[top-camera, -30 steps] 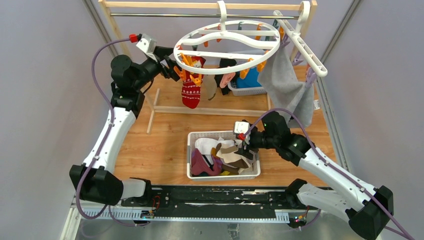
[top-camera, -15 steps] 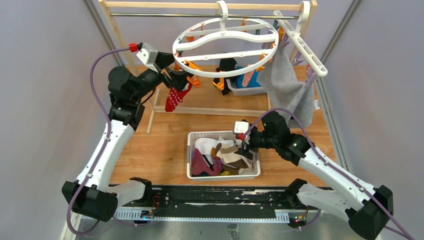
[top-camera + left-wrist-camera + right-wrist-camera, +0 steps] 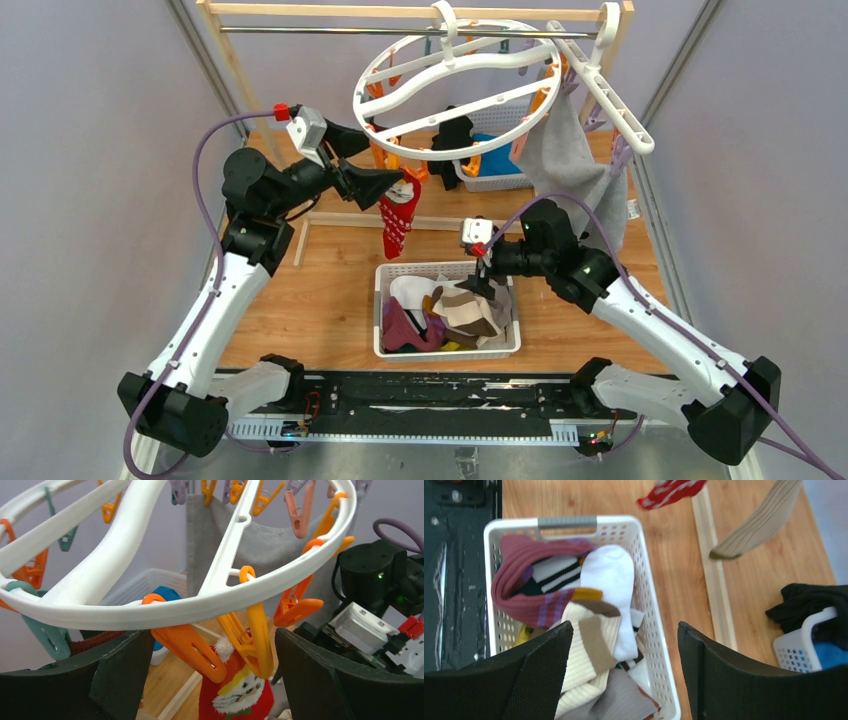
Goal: Remove the socks clipped to the hanger
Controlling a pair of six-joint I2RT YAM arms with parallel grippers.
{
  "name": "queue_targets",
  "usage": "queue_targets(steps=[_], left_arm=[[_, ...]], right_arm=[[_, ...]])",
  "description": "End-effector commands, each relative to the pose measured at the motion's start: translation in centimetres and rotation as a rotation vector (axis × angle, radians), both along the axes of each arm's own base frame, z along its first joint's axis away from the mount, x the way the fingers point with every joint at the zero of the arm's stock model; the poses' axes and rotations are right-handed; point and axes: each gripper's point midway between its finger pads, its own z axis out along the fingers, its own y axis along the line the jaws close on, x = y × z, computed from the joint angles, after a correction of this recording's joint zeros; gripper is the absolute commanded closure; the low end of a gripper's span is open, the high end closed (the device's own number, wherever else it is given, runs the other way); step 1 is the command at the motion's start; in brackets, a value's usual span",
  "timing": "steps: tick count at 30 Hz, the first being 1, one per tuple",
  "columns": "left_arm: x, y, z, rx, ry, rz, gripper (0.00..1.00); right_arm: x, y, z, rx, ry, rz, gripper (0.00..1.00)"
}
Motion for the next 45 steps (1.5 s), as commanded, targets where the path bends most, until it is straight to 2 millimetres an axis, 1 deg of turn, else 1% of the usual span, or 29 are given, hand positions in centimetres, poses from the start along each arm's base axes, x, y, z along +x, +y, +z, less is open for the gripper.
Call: queue_targets(steps=[1, 3, 5, 7, 9, 11, 14, 19, 23, 27, 29, 31, 34, 39, 40, 42, 45], left_arm=[[-1.6, -1.5, 0.1, -0.018, 0.027, -0.084, 0.08], [-1.7, -1.8, 0.3, -0.031, 0.050, -0.096, 0.08], [-1.9, -1.9, 0.7, -0.047, 0.067, -0.105, 0.09], [-2.2, -2.0, 0.8, -0.058, 0.086, -0.115, 0.09], [-2.5, -2.2, 0.8, -0.065, 0.098, -0.127, 0.09], [-2.7, -2.3, 0.8, -0.069, 0.108, -0.135, 0.09], [-3.0, -2.5, 0.8, -0.074, 0.123, -0.149, 0.09], [-3.3, -2.9, 0.6, -0.080, 0.142, -0.162, 0.09], [-3.3, -3.2, 0.2, -0.080, 0.158, -0.169, 0.09], [-3.6, -3.4, 0.1, -0.080, 0.163, -0.180, 0.09], [-3.7, -3.5, 0.1, -0.080, 0.168, -0.185, 0.09], [-3.7, -3.6, -0.1, -0.081, 0.175, -0.185, 0.09], [-3.8, -3.6, -0.4, -0.080, 0.180, -0.184, 0.09], [-3.8, -3.4, -0.2, -0.089, 0.177, -0.170, 0.07], [-3.8, -3.3, -0.2, -0.090, 0.174, -0.167, 0.06], [-3.9, -3.2, -0.3, -0.088, 0.164, -0.163, 0.04], [-4.1, -2.6, -0.3, -0.091, 0.156, -0.147, 0.01]], right_arm=[[1.3, 1.8, 4.6, 0.149, -0.018, -0.016, 0.24], [2.2, 3.0, 6.9, 0.273, -0.035, -0.034, 0.23], [2.6, 4.2, 8.7, 0.385, 0.005, -0.030, 0.24], [2.6, 5.3, 10.1, 0.458, 0.066, -0.003, 0.23], [2.9, 6.3, 10.9, 0.525, 0.129, 0.004, 0.23], [3.4, 6.9, 11.8, 0.575, 0.148, 0.005, 0.23], [3.7, 7.7, 12.3, 0.593, 0.167, 0.028, 0.24], [4.6, 8.5, 12.9, 0.643, 0.186, 0.021, 0.25], [5.6, 8.6, 12.7, 0.656, 0.174, -0.014, 0.30], [6.1, 8.8, 12.5, 0.652, 0.164, -0.018, 0.35], [6.2, 8.9, 12.7, 0.655, 0.155, -0.011, 0.38], [6.1, 9.2, 12.7, 0.650, 0.158, 0.008, 0.43], [5.7, 9.4, 12.8, 0.645, 0.168, 0.043, 0.58], [5.6, 9.0, 12.5, 0.641, 0.160, 0.036, 0.96], [5.8, 8.7, 12.3, 0.641, 0.160, 0.022, 1.00], [6.1, 8.1, 11.8, 0.641, 0.159, -0.003, 1.00], [5.8, 7.4, 12.0, 0.647, 0.151, -0.004, 1.00]])
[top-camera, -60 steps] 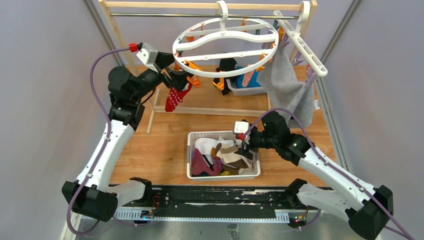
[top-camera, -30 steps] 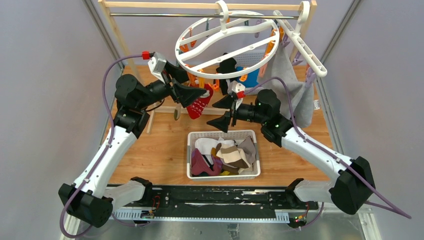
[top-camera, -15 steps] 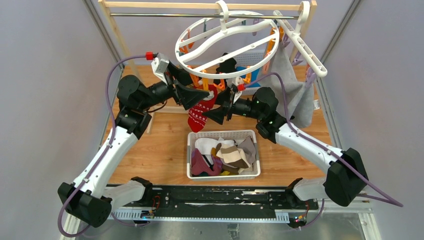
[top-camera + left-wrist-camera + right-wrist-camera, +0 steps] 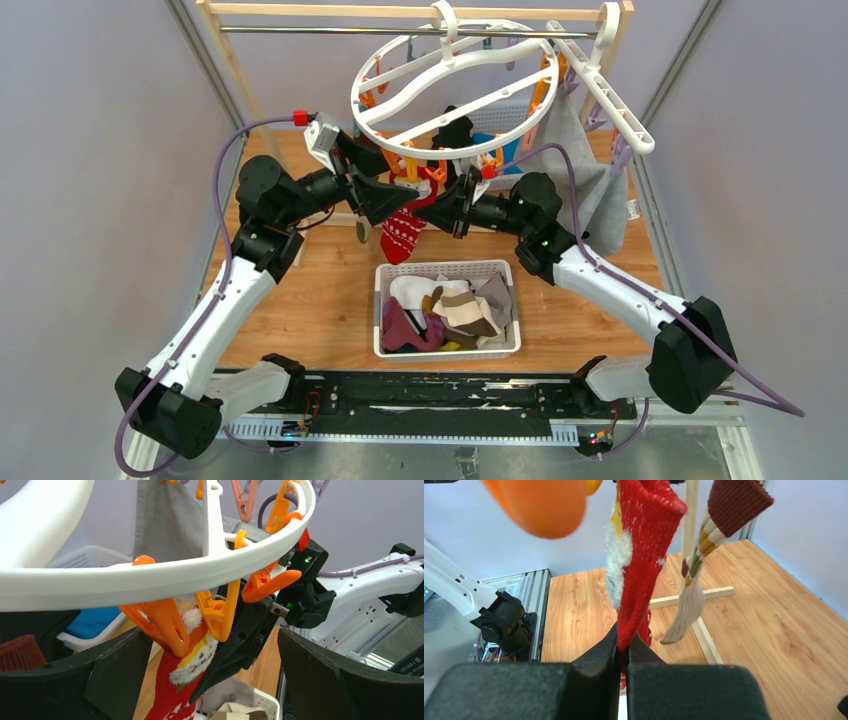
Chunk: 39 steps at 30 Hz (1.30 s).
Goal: Remove the socks clipped to the hanger
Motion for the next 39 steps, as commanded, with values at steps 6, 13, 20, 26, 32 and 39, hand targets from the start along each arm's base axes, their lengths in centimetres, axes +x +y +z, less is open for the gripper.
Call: queue_targets(steps=[6, 13, 20, 26, 32, 39], left_arm=[[-0.1, 2.5, 1.9, -0.085, -0.031, 0.071, 0.01], [0.7, 2.4, 2.8, -0.138, -0.038, 0.071, 0.09], [2.0, 2.5, 3.7, -0.228, 0.028, 0.089, 0.18], [2.2, 2.3, 4.2, -0.318, 0.082, 0.056, 0.27], [2.3, 2.5, 4.1, -0.345, 0.113, 0.071, 0.32], [3.3, 2.6, 3.4, -0.378, 0.186, 0.088, 0.35]], right_arm=[[-1.8, -1.7, 2.3, 0.052, -0.049, 0.046, 1.00], [-2.6, -1.7, 2.7, 0.058, -0.038, 0.077, 1.00], [-2.4, -1.5, 2.3, 0.055, -0.020, 0.083, 1.00], [-2.3, -1.3, 2.1, 0.052, -0.012, 0.087, 1.00], [-2.2, -1.2, 1.8, 0.048, -0.010, 0.086, 1.00], [-2.0, -1.2, 1.5, 0.043, -0.004, 0.085, 1.00]])
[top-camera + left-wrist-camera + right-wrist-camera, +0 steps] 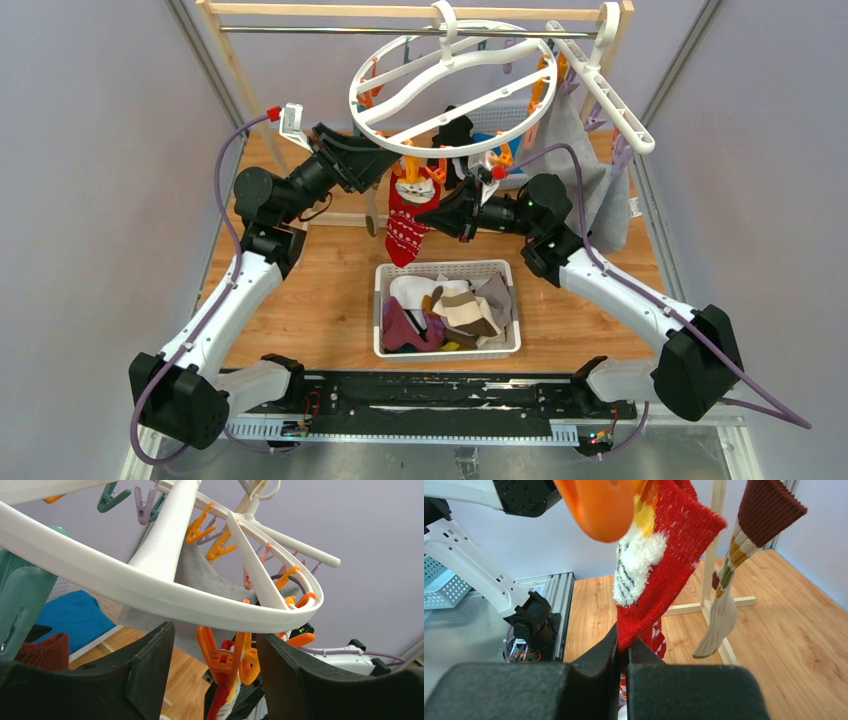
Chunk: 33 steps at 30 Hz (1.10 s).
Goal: Remove the socks clipped to the hanger
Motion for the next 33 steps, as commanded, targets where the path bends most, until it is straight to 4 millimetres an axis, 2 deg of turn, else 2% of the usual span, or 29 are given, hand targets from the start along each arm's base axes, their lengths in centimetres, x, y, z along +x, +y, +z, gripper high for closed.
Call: queue_targets(steps=[1, 9, 17, 23, 26, 28, 33], left_arm=[[0.4, 0.3, 0.6, -0.048, 0.013, 0.015, 0.37], [0.6, 0.5, 0.4, -0.062, 0.032, 0.020, 0.48], [0.6, 0.8, 0.1, -0.075, 0.045, 0.024, 0.71], [0.7, 1.2, 0.0, -0.091, 0.057, 0.028, 0.93], [0.5, 1.2, 0.2, -0.091, 0.054, 0.022, 0.94], [0.3, 1.2, 0.3, -0.085, 0.041, 0.022, 0.91], [-0.2, 1.1, 0.1, -0.027, -0.011, 0.027, 0.79]], right_arm=[[0.1, -0.2, 0.2, 0.013, -0.018, 0.007, 1.00], [0.1, -0.1, -0.3, 0.005, -0.014, 0.006, 1.00], [0.2, -0.3, -1.1, -0.010, -0.023, -0.008, 1.00], [0.3, -0.9, -2.1, -0.047, -0.046, -0.043, 1.00], [0.1, -1.2, -2.6, -0.072, -0.065, -0.044, 1.00], [-0.5, -1.5, -3.1, -0.107, -0.084, -0.019, 1.00], [-3.5, -2.7, -4.9, -0.227, -0.154, 0.095, 1.00]])
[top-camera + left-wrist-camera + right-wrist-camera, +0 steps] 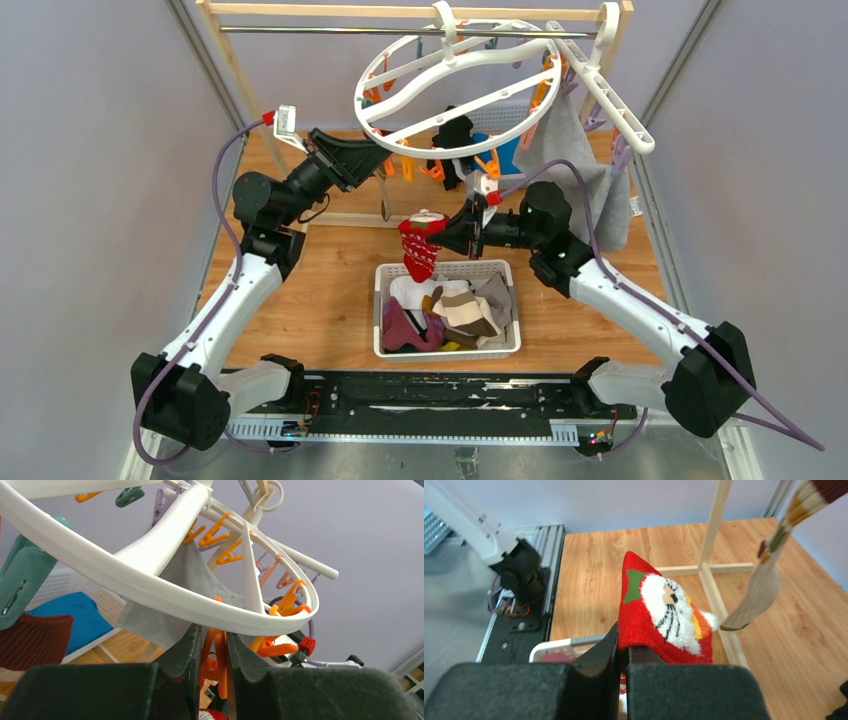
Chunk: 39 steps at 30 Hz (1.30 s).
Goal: Remove the socks clipped to the hanger
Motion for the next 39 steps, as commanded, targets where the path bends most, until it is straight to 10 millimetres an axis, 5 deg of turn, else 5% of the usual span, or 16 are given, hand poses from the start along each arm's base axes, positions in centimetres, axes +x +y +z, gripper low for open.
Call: queue_targets(steps=[1, 10, 16, 20, 24, 31, 39], left_arm=[[-1.0, 0.3, 0.4, 0.051, -0.076, 0.012, 0.77], [-1.4, 0.2, 0.5, 0.105, -0.142, 0.012, 0.66], [-1.4, 0.0, -0.6, 0.163, -0.170, 0.020, 0.65], [-1.8, -0.1, -1.4, 0.213, -0.208, 0.011, 0.65], [-2.6, -0.4, -1.5, 0.252, -0.259, -0.019, 0.65], [-3.9, -1.3, -1.9, 0.288, -0.299, -0.081, 0.63], [-4.9, -1.8, -3.3, 0.389, -0.332, -0.116, 0.57]], right_arm=[[-2.9, -1.7, -1.2, -0.114, -0.091, 0.112, 1.00], [-7.6, -3.7, -6.8, -0.353, -0.098, 0.230, 0.99], [-7.6, -2.3, -11.9, -0.476, -0.053, 0.235, 0.97], [-6.6, -1.8, -14.9, -0.600, -0.066, 0.194, 0.83], [-6.3, -1.7, -14.2, -0.605, -0.088, 0.175, 0.58], [-5.0, -3.8, -12.0, -0.655, -0.214, 0.084, 0.31], [-4.5, -6.0, -11.3, -0.652, -0.240, 0.032, 0.26]])
